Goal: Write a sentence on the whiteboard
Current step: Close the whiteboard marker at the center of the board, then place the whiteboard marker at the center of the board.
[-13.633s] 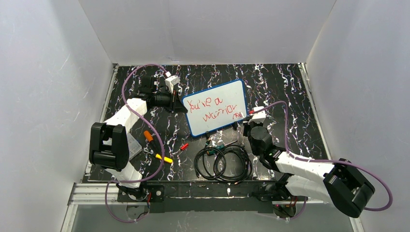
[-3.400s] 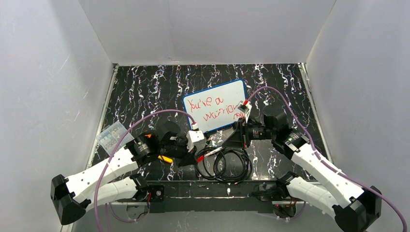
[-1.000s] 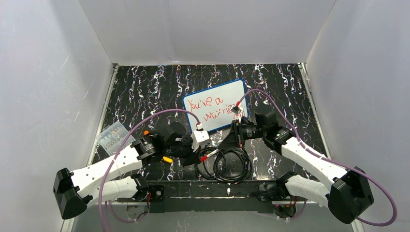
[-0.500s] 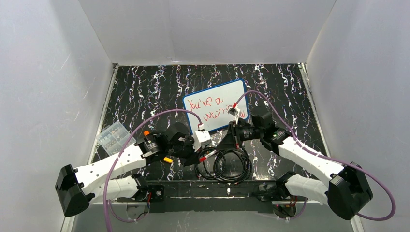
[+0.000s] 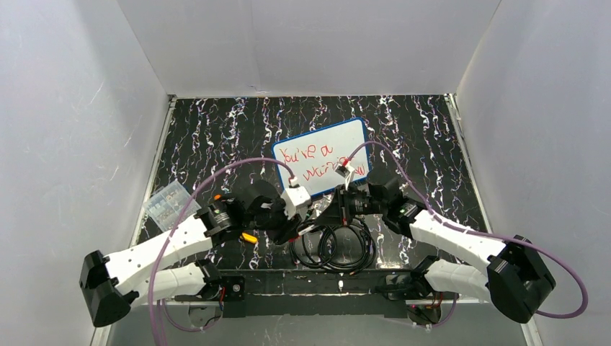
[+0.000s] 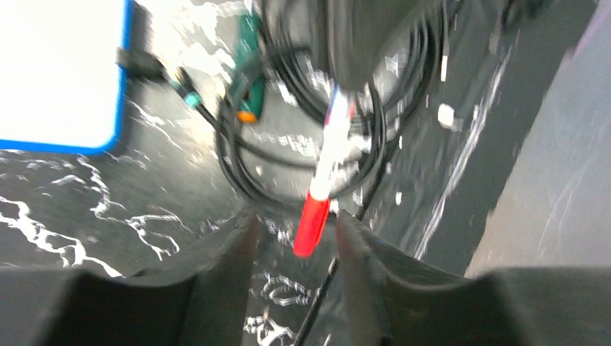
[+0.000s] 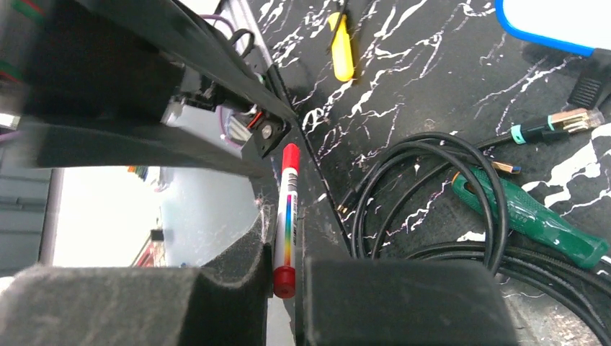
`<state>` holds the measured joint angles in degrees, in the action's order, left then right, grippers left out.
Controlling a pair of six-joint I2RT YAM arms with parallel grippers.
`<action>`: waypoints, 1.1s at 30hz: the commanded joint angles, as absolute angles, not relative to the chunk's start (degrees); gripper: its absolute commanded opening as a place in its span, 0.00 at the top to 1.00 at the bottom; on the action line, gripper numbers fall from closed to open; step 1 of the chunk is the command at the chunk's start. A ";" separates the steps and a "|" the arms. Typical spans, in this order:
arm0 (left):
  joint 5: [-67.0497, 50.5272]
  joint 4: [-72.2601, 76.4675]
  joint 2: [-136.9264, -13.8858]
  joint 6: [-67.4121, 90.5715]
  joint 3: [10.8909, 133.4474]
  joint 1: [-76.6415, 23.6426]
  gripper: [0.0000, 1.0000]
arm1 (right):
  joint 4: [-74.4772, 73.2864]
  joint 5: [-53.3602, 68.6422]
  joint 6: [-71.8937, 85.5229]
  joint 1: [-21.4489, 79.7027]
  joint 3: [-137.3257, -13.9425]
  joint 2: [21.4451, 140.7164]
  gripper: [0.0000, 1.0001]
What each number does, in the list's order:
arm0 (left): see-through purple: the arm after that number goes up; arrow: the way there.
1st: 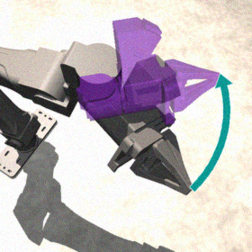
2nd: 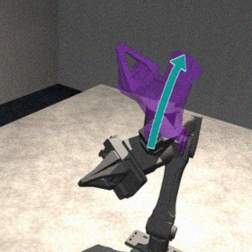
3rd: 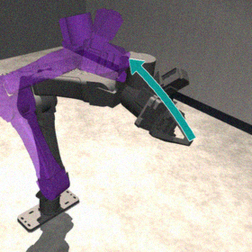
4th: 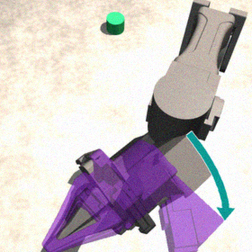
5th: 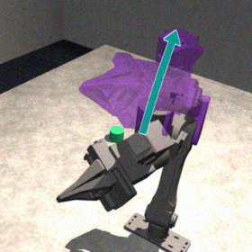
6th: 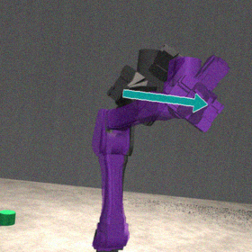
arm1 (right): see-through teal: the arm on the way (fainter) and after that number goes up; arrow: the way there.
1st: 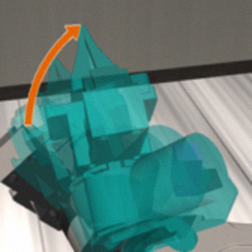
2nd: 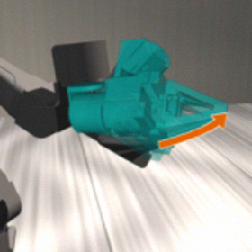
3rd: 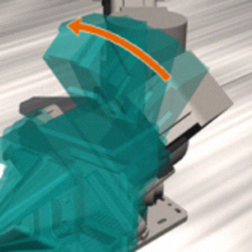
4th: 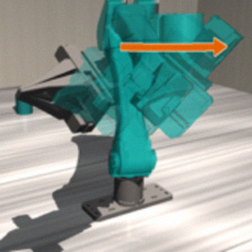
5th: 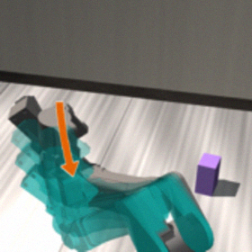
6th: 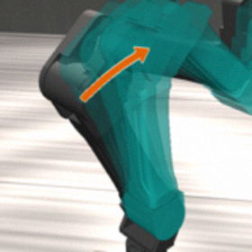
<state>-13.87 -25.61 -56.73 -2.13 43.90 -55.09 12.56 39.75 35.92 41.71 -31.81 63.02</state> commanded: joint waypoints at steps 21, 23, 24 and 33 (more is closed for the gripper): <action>10.51 -25.27 -40.96 7.01 45.75 -25.33 0.10 | 33.42 -4.81 29.88 59.69 -41.47 91.19 0.82; 11.39 -25.39 -40.35 6.84 45.35 -25.37 0.09 | 32.56 -7.16 29.18 60.19 -43.08 93.74 0.72; 11.86 -25.44 -40.09 6.73 45.13 -25.32 0.09 | 32.45 -7.66 28.97 60.20 -43.46 94.40 0.65; 18.54 -25.45 -37.97 7.53 44.28 -25.23 0.05 | 22.17 -14.42 21.83 60.21 -43.46 85.14 0.01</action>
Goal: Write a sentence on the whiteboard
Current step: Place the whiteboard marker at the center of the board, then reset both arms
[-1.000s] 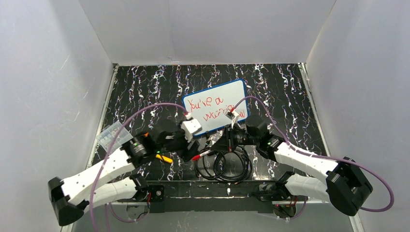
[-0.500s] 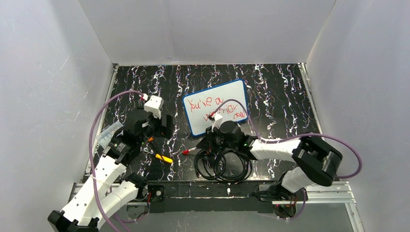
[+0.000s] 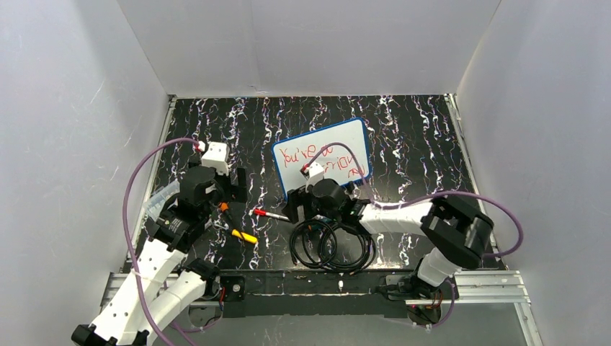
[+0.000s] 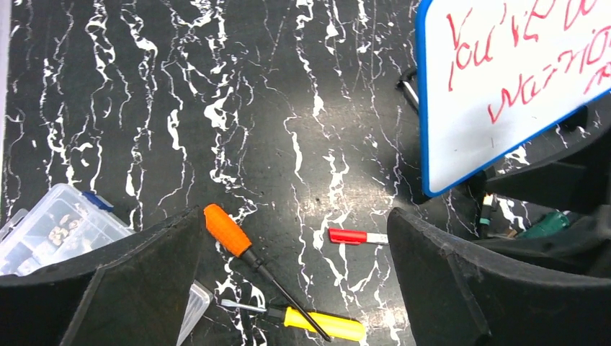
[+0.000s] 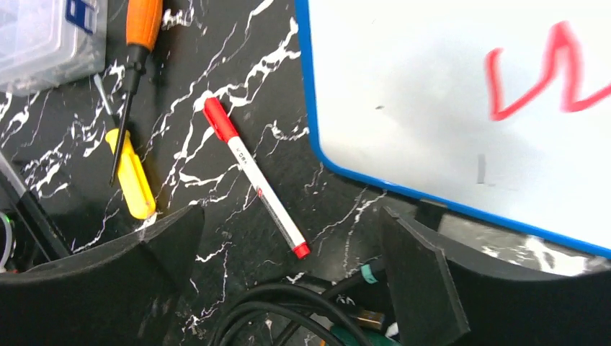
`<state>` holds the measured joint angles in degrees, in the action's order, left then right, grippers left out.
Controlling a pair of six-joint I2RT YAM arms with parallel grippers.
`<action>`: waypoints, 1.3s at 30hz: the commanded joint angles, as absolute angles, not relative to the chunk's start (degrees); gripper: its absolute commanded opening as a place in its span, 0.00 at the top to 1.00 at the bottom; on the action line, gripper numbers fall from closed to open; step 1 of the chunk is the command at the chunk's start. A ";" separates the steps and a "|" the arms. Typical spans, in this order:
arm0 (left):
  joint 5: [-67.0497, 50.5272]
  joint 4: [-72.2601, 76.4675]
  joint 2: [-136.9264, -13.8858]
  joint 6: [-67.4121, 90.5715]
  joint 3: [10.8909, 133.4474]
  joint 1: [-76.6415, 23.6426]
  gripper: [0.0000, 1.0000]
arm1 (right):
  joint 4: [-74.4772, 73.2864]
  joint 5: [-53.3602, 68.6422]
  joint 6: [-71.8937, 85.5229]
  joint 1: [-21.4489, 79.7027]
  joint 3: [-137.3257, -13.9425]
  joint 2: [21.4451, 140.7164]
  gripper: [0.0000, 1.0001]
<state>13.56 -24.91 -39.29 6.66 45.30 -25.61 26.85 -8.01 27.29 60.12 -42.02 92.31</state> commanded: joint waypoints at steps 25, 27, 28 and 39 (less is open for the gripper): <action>26.63 -22.24 -28.02 10.54 42.55 -25.05 0.02 | -1.30 -21.76 10.90 17.93 -32.57 36.40 0.01; 26.62 -21.94 -27.31 10.22 42.28 -25.05 0.02 | -1.14 -22.60 10.90 17.93 -32.09 35.35 0.01; 26.63 -21.78 -27.12 10.18 42.09 -25.05 0.02 | -1.13 -22.86 10.83 17.93 -32.05 35.21 0.01; 27.82 -22.00 -26.87 9.88 42.17 -25.05 0.02 | -0.93 -23.80 10.64 17.93 -31.76 33.39 0.01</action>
